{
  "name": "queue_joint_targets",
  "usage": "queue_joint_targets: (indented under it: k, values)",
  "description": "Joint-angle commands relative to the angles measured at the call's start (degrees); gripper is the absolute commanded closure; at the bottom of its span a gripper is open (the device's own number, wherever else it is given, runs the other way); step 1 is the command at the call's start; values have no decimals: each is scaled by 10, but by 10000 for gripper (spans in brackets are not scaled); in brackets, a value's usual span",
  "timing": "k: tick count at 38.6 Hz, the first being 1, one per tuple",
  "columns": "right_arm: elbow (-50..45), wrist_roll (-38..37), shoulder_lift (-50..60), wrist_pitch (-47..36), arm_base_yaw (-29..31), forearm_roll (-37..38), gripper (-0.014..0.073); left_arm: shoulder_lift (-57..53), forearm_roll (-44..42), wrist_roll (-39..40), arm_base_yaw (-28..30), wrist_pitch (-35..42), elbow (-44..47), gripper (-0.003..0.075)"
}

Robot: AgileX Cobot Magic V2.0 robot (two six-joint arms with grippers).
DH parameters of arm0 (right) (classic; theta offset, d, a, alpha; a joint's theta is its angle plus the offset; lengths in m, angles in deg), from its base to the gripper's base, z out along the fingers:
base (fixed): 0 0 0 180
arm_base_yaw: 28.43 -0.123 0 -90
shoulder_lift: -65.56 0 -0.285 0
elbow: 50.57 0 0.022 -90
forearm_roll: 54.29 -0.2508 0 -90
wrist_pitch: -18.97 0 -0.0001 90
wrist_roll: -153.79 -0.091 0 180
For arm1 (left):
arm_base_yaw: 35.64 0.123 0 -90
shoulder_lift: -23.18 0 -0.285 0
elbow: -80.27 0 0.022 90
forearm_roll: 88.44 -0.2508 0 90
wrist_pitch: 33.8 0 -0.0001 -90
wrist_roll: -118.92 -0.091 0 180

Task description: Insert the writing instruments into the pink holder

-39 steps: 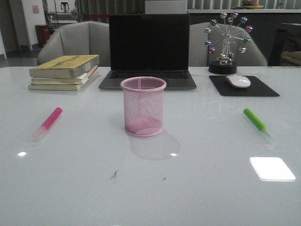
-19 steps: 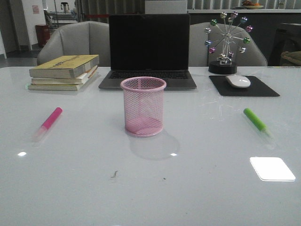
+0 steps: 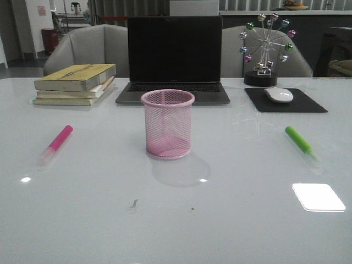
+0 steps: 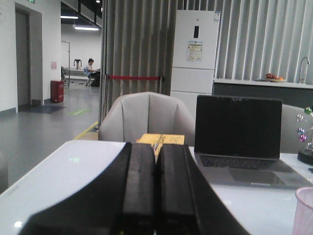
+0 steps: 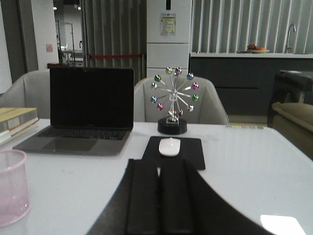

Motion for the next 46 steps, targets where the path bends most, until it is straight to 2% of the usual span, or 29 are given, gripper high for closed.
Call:
queue_joint_targets:
  k: [1, 9, 12, 20, 27, 37, 46]
  values:
    - [51, 4, -5, -63, 3, 0, 566, -11, 4, 3, 0, 49, -50, 629]
    - [156, 4, -21, 47, 3, 0, 566, -6, -81, 3, 0, -23, -134, 629]
    - [188, 4, -41, 77, 3, 0, 566, 11, -85, 3, 0, -30, -162, 629]
    - [239, 4, -112, 50, 3, 0, 566, 91, -84, 3, 0, -30, -227, 629]
    - [282, 4, -204, 44, 3, 0, 566, 217, -72, 3, 0, -31, -291, 629]
    - [288, 4, -310, 63, 3, 0, 566, 354, -48, 3, 0, -41, -303, 629]
    - [288, 4, -387, 64, 3, 0, 566, 424, -12, 3, 0, -104, -303, 629]
